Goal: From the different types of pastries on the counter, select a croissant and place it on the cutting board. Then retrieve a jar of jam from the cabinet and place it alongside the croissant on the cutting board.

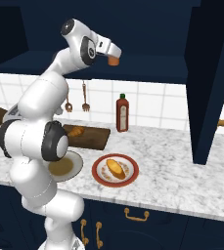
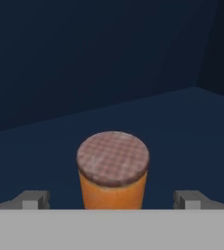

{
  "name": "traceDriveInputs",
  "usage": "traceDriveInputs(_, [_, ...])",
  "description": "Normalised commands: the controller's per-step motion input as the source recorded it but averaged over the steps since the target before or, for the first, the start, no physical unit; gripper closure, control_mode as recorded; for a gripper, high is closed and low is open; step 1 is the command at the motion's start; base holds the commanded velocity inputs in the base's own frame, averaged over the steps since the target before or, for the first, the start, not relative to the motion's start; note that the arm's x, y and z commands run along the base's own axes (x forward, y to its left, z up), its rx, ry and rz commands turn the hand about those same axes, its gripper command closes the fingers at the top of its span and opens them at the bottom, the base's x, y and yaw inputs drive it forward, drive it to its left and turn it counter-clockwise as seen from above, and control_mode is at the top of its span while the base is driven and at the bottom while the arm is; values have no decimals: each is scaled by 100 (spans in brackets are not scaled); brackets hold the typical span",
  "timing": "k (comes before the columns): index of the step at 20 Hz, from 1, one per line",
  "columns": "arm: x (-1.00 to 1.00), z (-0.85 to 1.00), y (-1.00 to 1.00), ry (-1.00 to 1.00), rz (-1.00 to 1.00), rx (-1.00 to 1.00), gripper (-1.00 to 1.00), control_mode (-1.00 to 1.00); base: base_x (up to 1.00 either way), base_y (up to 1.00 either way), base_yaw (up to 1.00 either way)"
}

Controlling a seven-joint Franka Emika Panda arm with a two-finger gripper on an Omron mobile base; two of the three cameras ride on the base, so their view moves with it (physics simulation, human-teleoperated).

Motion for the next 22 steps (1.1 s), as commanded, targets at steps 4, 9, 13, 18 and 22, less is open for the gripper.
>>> traceDriveInputs(4, [4, 0, -11, 0, 3, 1, -100, -100, 0, 0, 0])
traceDriveInputs(9, [7, 0, 0, 0, 0, 0, -100, -100, 0, 0, 0])
traceDriveInputs(13, [37, -7, 0, 0, 0, 0, -100, -100, 0, 0, 0])
traceDriveInputs(18, [25, -9, 0, 0, 0, 0, -100, -100, 0, 0, 0])
traceDriveInputs(22, [9, -6, 0, 0, 0, 0, 100, -100, 0, 0, 0])
